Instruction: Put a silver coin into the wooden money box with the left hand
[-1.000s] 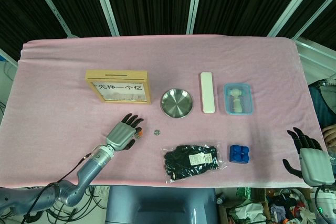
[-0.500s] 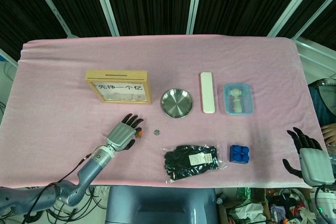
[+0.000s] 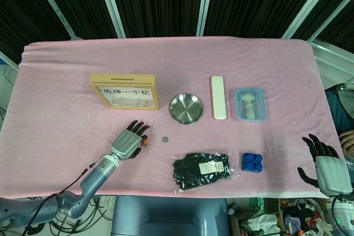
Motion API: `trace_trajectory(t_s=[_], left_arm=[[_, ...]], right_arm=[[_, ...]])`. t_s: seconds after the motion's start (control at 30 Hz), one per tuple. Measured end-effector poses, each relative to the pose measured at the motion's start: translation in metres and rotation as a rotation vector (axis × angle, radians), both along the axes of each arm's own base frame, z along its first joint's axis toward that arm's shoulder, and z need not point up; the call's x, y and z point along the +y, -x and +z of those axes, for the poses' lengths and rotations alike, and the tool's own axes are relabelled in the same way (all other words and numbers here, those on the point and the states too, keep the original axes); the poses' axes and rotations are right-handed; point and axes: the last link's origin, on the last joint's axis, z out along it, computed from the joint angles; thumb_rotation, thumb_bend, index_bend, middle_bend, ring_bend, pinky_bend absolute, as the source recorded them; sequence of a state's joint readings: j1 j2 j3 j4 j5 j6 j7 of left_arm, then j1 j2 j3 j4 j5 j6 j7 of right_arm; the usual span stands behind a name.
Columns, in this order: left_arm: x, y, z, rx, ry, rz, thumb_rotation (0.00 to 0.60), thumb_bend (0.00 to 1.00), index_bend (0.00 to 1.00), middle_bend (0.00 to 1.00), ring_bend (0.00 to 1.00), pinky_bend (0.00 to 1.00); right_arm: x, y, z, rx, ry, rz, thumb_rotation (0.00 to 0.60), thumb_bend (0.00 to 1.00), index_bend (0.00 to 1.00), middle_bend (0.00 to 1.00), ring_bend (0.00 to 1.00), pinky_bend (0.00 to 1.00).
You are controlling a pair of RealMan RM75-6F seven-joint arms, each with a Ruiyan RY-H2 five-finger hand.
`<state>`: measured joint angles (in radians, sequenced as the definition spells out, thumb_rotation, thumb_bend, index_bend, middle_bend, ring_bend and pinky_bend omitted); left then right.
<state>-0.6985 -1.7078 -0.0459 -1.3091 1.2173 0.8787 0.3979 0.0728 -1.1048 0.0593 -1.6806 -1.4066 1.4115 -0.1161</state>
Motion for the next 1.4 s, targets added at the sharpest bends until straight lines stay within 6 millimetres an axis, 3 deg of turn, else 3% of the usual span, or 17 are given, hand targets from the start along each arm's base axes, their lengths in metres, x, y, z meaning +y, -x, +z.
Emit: trace_trajectory(t_s=[1.4], left_arm=[[-0.001,0.011,0.010,-0.031,-0.023,0.040,0.600,0.46,0.62,0.21,0.00,0.00]], right_arm=[[-0.001,0.000,-0.001,-0.003,-0.002,-0.001,0.600,0.23,0.14,0.06,0.17,0.18]])
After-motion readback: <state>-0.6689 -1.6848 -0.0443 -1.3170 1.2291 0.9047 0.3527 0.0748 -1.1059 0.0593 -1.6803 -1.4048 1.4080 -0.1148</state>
